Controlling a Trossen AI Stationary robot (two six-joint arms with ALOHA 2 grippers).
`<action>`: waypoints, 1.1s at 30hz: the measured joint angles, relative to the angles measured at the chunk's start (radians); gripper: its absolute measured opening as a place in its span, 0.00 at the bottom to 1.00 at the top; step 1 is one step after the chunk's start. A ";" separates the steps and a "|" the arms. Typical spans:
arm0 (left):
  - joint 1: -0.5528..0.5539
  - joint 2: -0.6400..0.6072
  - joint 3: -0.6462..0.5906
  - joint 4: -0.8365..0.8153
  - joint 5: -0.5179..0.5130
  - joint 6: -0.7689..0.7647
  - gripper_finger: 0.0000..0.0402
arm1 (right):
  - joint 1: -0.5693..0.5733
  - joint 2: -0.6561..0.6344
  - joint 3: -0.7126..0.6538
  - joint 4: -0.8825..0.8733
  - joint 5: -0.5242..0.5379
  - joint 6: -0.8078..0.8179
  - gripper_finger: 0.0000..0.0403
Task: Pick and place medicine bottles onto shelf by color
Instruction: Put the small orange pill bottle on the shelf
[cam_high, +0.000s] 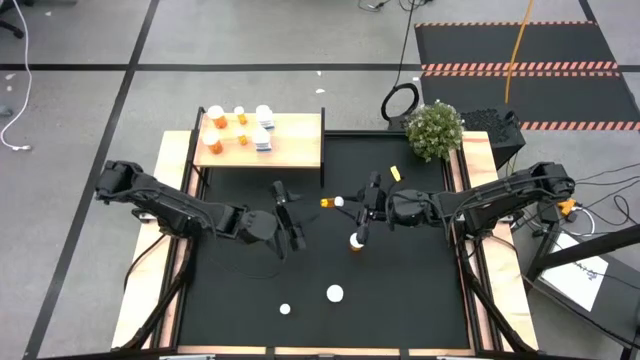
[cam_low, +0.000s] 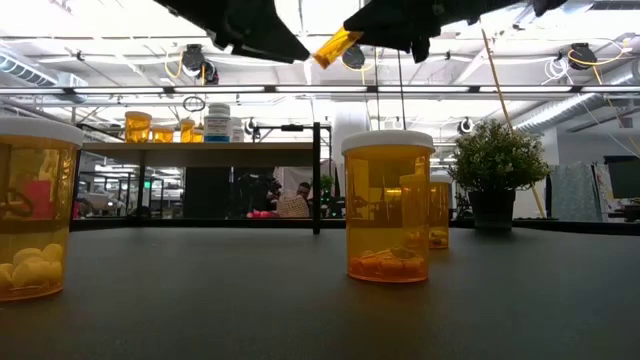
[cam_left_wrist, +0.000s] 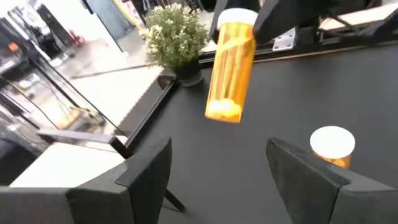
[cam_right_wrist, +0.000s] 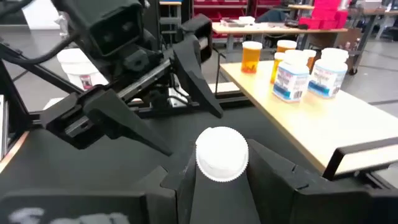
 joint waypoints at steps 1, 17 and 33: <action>0.000 0.011 0.000 0.021 -0.001 0.019 0.66 | 0.000 0.000 -0.002 -0.001 -0.001 0.005 0.30; 0.054 0.140 0.043 0.190 0.092 0.135 0.65 | 0.001 0.000 -0.002 0.010 -0.056 0.052 0.30; 0.053 0.139 0.055 0.197 0.093 0.150 0.33 | 0.001 0.000 -0.002 -0.006 -0.057 0.051 0.30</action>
